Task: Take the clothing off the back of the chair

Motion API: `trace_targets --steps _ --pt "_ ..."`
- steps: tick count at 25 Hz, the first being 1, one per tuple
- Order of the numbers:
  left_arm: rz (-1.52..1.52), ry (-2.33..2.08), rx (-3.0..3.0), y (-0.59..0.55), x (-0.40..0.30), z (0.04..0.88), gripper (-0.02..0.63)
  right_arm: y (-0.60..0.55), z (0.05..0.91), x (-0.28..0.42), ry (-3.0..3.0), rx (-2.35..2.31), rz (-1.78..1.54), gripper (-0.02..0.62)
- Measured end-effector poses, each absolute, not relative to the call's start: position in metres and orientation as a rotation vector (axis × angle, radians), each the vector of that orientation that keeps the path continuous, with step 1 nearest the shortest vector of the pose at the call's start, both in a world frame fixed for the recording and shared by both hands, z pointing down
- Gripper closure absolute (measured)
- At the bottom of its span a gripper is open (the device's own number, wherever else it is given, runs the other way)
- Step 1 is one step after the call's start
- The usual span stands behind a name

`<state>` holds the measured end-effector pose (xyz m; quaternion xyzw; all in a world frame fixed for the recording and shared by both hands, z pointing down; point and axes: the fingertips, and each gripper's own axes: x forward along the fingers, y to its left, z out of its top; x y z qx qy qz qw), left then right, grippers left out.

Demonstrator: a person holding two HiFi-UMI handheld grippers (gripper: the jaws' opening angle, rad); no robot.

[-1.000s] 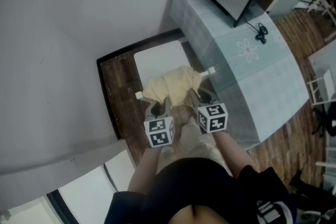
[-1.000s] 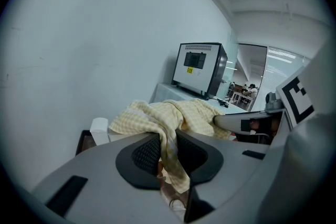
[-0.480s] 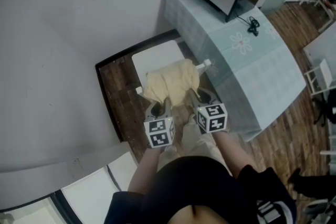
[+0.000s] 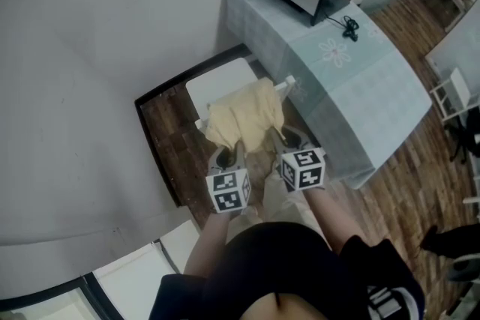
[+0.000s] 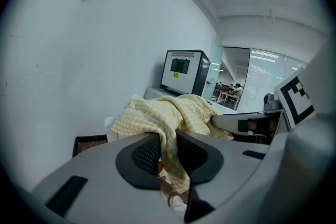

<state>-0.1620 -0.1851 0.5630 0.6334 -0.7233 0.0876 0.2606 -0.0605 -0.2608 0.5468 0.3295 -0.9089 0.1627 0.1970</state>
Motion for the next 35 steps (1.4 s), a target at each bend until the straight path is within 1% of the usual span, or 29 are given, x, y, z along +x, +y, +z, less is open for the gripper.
trace_targets --steps 19,35 --pt "0.237 -1.9 1.878 -0.129 -0.145 0.539 0.541 -0.186 0.527 -0.039 -2.543 1.073 0.434 0.52" --pt "0.268 -1.788 2.017 -0.095 -0.107 0.535 0.541 -0.132 0.521 0.006 -2.489 1.247 0.446 0.52"
